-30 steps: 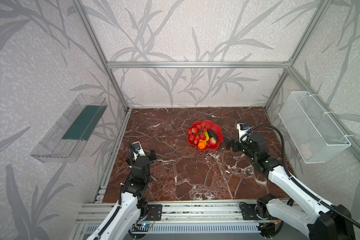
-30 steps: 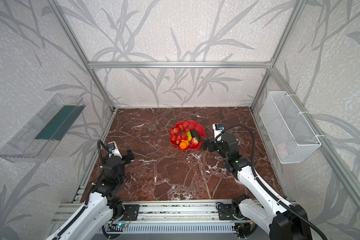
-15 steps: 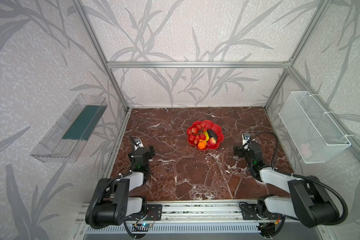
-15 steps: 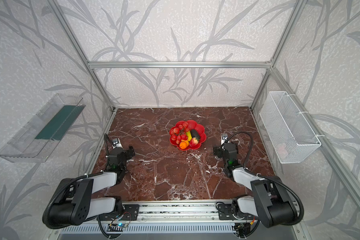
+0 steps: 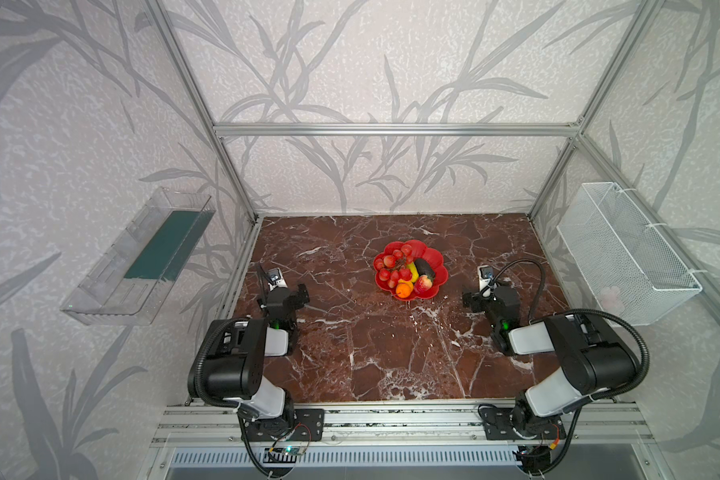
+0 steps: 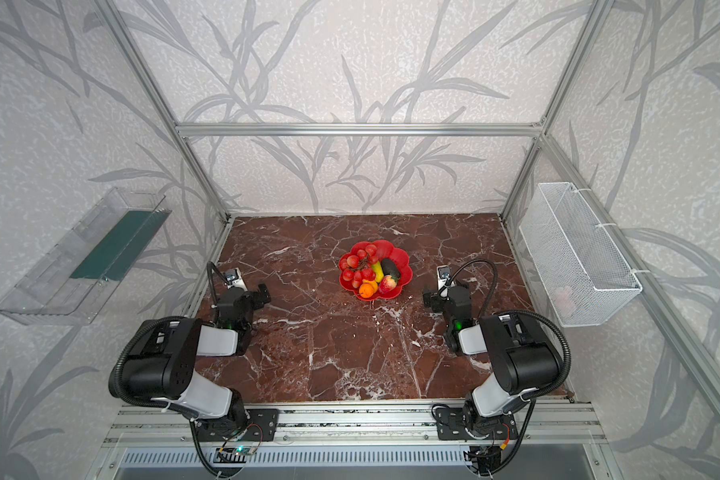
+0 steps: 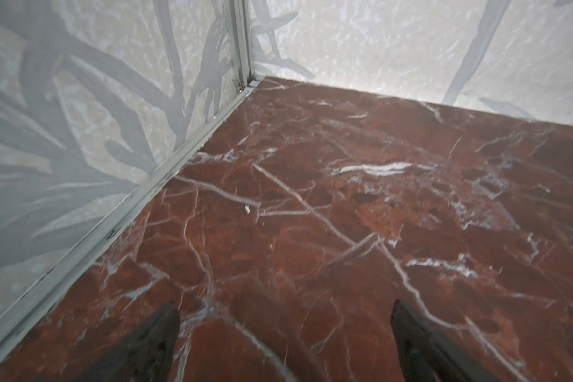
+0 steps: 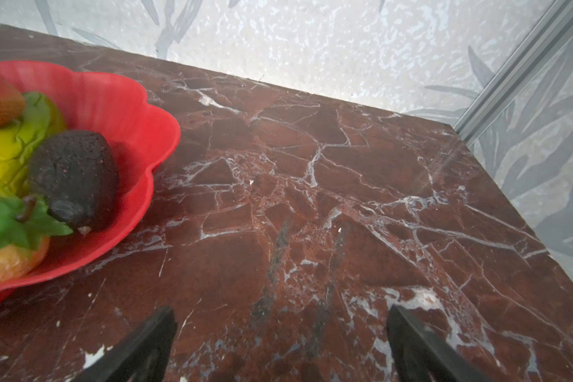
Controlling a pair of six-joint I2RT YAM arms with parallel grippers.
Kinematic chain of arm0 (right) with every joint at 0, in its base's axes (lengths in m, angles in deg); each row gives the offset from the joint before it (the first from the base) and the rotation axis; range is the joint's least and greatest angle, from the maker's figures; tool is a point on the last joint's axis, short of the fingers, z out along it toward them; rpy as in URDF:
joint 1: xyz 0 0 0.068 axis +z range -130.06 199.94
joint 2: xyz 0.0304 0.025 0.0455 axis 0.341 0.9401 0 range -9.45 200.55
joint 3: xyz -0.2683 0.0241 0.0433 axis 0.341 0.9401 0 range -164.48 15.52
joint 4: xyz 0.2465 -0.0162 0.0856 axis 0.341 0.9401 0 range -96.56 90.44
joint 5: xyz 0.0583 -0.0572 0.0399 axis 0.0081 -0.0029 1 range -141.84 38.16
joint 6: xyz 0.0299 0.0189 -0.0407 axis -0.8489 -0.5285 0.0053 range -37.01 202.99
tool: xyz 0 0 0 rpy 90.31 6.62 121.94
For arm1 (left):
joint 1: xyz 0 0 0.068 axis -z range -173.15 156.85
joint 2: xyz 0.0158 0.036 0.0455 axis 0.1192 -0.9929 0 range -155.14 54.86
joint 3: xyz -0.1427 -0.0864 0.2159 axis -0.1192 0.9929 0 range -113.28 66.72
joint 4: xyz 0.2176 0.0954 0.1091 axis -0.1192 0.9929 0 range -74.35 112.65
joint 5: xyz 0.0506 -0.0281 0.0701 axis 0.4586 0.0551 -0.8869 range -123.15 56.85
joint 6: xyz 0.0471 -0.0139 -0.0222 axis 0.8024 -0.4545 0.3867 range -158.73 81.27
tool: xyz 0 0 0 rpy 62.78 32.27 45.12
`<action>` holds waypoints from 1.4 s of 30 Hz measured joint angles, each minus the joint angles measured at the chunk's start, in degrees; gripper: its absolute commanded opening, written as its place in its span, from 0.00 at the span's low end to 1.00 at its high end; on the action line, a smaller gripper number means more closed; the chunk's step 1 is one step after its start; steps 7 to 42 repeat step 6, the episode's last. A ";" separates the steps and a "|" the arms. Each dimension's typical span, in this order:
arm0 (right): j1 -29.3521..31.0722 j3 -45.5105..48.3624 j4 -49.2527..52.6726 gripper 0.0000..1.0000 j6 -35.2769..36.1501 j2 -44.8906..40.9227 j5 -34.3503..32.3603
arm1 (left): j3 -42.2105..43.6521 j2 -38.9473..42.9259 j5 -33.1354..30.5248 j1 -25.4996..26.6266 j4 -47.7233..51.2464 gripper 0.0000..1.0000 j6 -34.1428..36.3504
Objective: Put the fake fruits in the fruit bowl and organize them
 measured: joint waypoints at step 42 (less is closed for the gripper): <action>-0.04 0.00 -0.11 0.99 0.02 0.00 0.70 | -0.04 -0.13 0.07 0.28 -1.33 0.99 0.59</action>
